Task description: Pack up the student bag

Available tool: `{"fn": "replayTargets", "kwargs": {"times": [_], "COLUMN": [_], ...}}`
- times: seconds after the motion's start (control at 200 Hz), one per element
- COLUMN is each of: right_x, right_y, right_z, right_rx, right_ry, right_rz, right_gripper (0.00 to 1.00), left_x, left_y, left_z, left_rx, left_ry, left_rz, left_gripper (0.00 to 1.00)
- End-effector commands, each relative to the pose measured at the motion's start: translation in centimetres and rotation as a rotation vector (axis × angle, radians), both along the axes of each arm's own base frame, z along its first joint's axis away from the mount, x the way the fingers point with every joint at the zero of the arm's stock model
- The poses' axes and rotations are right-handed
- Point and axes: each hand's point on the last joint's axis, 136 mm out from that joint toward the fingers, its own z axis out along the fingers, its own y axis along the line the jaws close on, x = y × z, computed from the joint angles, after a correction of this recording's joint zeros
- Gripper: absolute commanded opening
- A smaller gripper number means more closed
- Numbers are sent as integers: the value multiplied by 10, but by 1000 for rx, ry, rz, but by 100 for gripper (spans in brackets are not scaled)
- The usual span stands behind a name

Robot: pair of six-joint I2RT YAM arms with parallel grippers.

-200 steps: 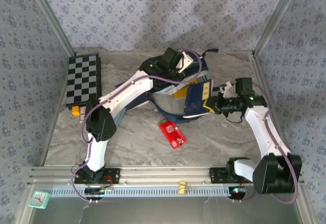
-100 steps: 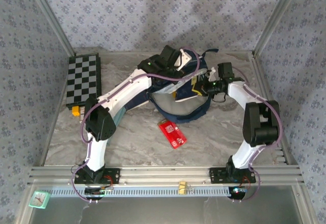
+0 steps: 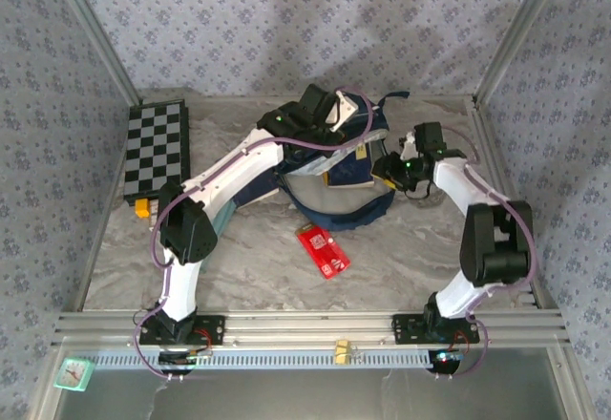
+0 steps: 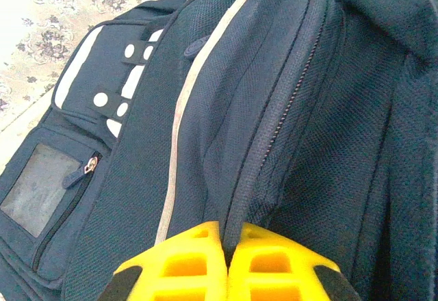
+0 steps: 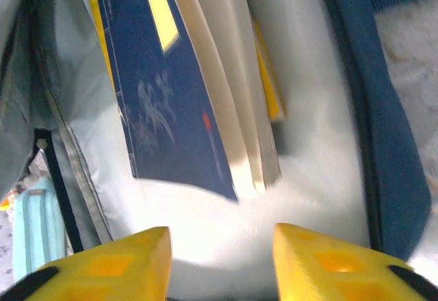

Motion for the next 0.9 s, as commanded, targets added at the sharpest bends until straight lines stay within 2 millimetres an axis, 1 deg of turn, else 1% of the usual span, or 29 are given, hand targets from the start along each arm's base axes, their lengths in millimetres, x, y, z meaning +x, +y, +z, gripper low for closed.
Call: {"fn": "replayTargets", "kwargs": {"times": [0.0, 0.05, 0.13, 0.205, 0.265, 0.305, 0.43, 0.485, 0.54, 0.585, 0.645, 0.695, 0.735, 0.81, 0.9], "right_x": [-25, -28, -23, -13, 0, 10, 43, 53, 58, 57, 57, 54, 50, 38, 20], "right_y": [12, 21, 28, 25, 20, 15, 9, 10, 13, 16, 15, 13, 15, 14, 10], "right_z": [-22, -29, -38, -46, -51, -52, -40, -35, -30, -29, -30, -31, -27, -19, -7], "right_rx": [-30, -30, -51, -86, -111, -118, -120, -126, -124, -124, -146, -145, -126, -124, -135], "right_ry": [77, 87, 89, 77, 55, 39, -48, -68, -75, -81, -90, -77, -73, -86, -103], "right_rz": [2, 10, 10, -12, -39, -54, -70, -57, -37, -14, -8, -6, 7, 15, 27], "right_gripper": [36, 29, 18, 12, 8, 6, 6, 7, 9, 11, 15, 16, 16, 19, 24], "left_x": [1, 3, 3, 2, 1, 1, 0, -1, 0, 0, 0, 0, 1, 1, -1], "left_y": [-2, -2, -3, -4, -3, -3, -3, -3, -2, -2, -4, -5, -5, -6, -5], "left_z": [72, 71, 71, 71, 72, 72, 73, 73, 73, 73, 73, 72, 71, 68, 64], "left_rx": [-160, -160, -162, -164, -166, -165, -165, -163, -163, -167, -172, -172, -172, -171, -165], "left_ry": [-110, -112, -109, -104, -105, -105, -101, -102, -102, -102, -101, -100, -98, -89, -74], "left_rz": [5, 7, 5, 0, 1, 0, -4, -5, -2, 0, -3, -3, -2, -3, -5], "left_gripper": [0, 0, 0, 0, 0, 0, 0, 0, 0, 0, 0, 0, 0, 0, 0]}}
